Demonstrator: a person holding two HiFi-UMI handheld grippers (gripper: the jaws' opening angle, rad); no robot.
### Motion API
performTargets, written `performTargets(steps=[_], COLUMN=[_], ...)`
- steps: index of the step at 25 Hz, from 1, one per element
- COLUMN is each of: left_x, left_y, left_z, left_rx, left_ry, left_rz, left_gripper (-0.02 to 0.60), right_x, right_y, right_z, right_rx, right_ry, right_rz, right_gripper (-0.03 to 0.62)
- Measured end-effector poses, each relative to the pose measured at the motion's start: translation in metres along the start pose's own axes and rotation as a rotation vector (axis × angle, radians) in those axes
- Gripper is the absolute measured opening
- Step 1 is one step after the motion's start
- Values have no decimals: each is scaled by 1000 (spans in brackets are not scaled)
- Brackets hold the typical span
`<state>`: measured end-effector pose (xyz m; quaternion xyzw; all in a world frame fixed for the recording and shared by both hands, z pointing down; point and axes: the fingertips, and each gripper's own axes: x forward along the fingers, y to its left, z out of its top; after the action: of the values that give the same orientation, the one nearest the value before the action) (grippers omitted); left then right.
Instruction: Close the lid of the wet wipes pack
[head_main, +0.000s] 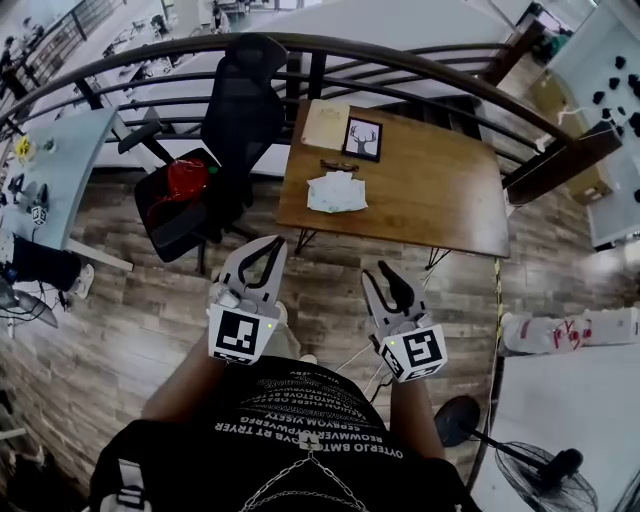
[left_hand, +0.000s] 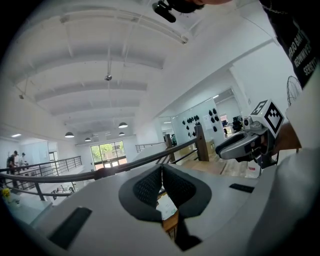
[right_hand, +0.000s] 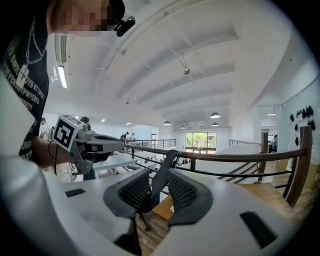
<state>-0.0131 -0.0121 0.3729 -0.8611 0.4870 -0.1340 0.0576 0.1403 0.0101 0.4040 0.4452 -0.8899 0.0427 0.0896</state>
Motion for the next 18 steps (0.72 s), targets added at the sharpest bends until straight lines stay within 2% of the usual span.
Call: performTargets(steps=[13, 18], left_x=[56, 76], left_y=[55, 78], left_z=[-12, -14], left_rx=[-34, -46], left_ry=[-6, -2], left_rz=[5, -15], left_gripper=[29, 29], right_x=[75, 103], right_y=[-25, -34], right_z=[6, 10], right_rx=[9, 14], right_ry=[35, 56], right_rz=[17, 10], right_gripper=[124, 124])
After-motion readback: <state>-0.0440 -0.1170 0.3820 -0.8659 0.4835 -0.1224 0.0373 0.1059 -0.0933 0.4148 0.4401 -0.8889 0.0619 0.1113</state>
